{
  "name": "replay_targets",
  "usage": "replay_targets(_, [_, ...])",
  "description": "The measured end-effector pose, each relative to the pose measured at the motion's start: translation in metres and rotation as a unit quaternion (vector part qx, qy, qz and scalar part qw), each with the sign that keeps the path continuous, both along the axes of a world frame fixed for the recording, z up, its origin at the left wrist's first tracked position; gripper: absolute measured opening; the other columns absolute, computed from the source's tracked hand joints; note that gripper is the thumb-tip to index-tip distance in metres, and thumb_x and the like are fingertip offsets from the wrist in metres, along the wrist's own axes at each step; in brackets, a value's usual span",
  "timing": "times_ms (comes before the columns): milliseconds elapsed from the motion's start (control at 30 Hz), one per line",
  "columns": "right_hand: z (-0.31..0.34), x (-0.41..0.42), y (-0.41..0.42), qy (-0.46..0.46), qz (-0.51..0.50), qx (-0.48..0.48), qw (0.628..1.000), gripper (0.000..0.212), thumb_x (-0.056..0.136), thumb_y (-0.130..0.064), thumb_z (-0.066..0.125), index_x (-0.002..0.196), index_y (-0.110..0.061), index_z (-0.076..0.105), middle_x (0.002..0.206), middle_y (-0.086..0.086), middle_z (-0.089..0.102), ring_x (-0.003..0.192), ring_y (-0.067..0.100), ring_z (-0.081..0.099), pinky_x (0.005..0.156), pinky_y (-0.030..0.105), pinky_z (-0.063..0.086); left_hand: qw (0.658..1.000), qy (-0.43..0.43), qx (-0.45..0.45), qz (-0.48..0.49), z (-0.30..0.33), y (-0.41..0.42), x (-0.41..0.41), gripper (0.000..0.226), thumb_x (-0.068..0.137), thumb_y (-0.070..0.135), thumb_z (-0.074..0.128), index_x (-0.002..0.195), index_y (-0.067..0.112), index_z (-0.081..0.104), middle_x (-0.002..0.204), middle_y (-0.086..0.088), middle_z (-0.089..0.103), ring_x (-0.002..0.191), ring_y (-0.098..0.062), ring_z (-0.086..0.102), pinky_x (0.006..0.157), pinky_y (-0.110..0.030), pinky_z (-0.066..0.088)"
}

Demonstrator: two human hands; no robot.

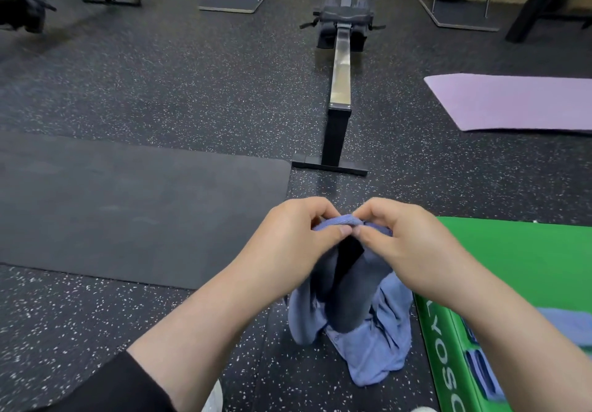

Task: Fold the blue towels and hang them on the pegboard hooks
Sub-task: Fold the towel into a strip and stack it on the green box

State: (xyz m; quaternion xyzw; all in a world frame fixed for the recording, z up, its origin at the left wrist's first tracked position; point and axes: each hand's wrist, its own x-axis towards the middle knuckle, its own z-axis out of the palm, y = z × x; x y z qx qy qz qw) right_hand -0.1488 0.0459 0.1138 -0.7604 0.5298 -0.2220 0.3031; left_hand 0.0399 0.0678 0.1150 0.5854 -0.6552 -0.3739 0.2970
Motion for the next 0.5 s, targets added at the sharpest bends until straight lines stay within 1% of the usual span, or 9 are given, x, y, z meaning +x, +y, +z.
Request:
replay_targets(133, [0.001, -0.009, -0.007, -0.037, -0.101, -0.04, 0.993, 0.012, 0.093, -0.022, 0.064, 0.085, -0.029, 0.069, 0.077, -0.017, 0.071, 0.075, -0.001, 0.063, 0.07, 0.02, 0.046, 0.995, -0.085, 0.048, 0.009, -0.005, -0.004, 0.008, 0.013, 0.089, 0.024, 0.062, 0.077, 0.021, 0.066, 0.07, 0.003, 0.067, 0.067, -0.017, 0.061, 0.066, -0.033, 0.052])
replay_targets(200, [0.001, -0.019, -0.013, -0.046, -0.143, -0.035, 0.988, 0.011, 0.092, -0.02, 0.065, 0.084, -0.024, 0.071, 0.076, -0.012, 0.072, 0.074, 0.005, 0.064, 0.069, 0.027, 0.047, 0.991, -0.112, 0.063, 0.022, -0.009, -0.006, 0.013, 0.02, 0.094, 0.027, 0.057, 0.078, 0.017, 0.064, 0.073, 0.001, 0.068, 0.074, -0.021, 0.064, 0.07, -0.034, 0.053])
replay_targets(267, [-0.002, -0.027, -0.016, -0.012, -0.123, 0.008, 0.992, 0.01, 0.091, -0.021, 0.068, 0.083, -0.024, 0.071, 0.073, -0.008, 0.073, 0.071, 0.009, 0.064, 0.067, 0.028, 0.046, 0.992, -0.113, 0.05, 0.033, -0.01, -0.005, 0.016, 0.024, 0.099, 0.031, 0.053, 0.08, 0.019, 0.063, 0.072, 0.003, 0.066, 0.071, -0.017, 0.058, 0.066, -0.03, 0.045])
replay_targets(300, [-0.005, -0.028, -0.016, 0.016, -0.094, 0.027, 0.995, 0.006, 0.091, -0.023, 0.07, 0.086, -0.026, 0.071, 0.072, -0.009, 0.072, 0.069, 0.008, 0.063, 0.065, 0.025, 0.046, 0.993, -0.104, 0.04, 0.031, -0.009, -0.004, 0.015, 0.024, 0.1, 0.032, 0.052, 0.081, 0.022, 0.063, 0.071, 0.007, 0.065, 0.069, -0.012, 0.055, 0.063, -0.029, 0.043])
replay_targets(333, [-0.005, -0.027, -0.013, 0.035, -0.065, 0.038, 0.997, 0.005, 0.091, -0.026, 0.071, 0.094, -0.03, 0.069, 0.071, -0.011, 0.07, 0.065, 0.006, 0.061, 0.061, 0.02, 0.043, 0.995, -0.091, 0.035, 0.022, -0.008, -0.002, 0.014, 0.022, 0.1, 0.032, 0.053, 0.083, 0.026, 0.064, 0.071, 0.01, 0.065, 0.068, -0.007, 0.055, 0.062, -0.026, 0.041])
replay_targets(367, [-0.006, -0.024, -0.011, 0.049, -0.032, 0.041, 0.997, 0.016, 0.091, -0.029, 0.071, 0.105, -0.035, 0.065, 0.068, -0.015, 0.067, 0.061, 0.003, 0.057, 0.058, 0.017, 0.041, 0.996, -0.079, 0.032, 0.009, -0.007, -0.001, 0.011, 0.02, 0.1, 0.032, 0.054, 0.084, 0.029, 0.066, 0.073, 0.013, 0.066, 0.068, -0.004, 0.056, 0.062, -0.024, 0.041])
replay_targets(433, [-0.007, -0.017, -0.005, 0.05, 0.026, 0.042, 0.998, 0.037, 0.092, -0.032, 0.069, 0.122, -0.048, 0.053, 0.063, -0.023, 0.059, 0.058, 0.002, 0.051, 0.057, 0.016, 0.037, 0.997, -0.066, 0.032, -0.017, -0.008, 0.001, 0.005, 0.018, 0.1, 0.033, 0.056, 0.086, 0.03, 0.068, 0.075, 0.012, 0.069, 0.069, -0.004, 0.058, 0.063, -0.024, 0.044])
replay_targets(467, [-0.006, -0.013, -0.002, 0.045, 0.045, 0.037, 0.997, 0.037, 0.093, -0.031, 0.069, 0.122, -0.048, 0.053, 0.062, -0.025, 0.059, 0.059, 0.001, 0.051, 0.057, 0.016, 0.036, 0.997, -0.065, 0.031, -0.023, -0.008, 0.002, 0.003, 0.019, 0.099, 0.034, 0.057, 0.084, 0.03, 0.068, 0.073, 0.012, 0.068, 0.067, -0.004, 0.057, 0.063, -0.024, 0.044])
replay_targets(500, [-0.006, -0.009, 0.0, 0.042, 0.059, 0.031, 0.997, 0.031, 0.094, -0.031, 0.068, 0.118, -0.045, 0.057, 0.063, -0.027, 0.06, 0.061, -0.002, 0.053, 0.059, 0.015, 0.037, 0.997, -0.066, 0.029, -0.024, -0.008, 0.002, 0.001, 0.02, 0.099, 0.035, 0.059, 0.081, 0.03, 0.067, 0.07, 0.013, 0.066, 0.064, -0.003, 0.055, 0.062, -0.024, 0.043])
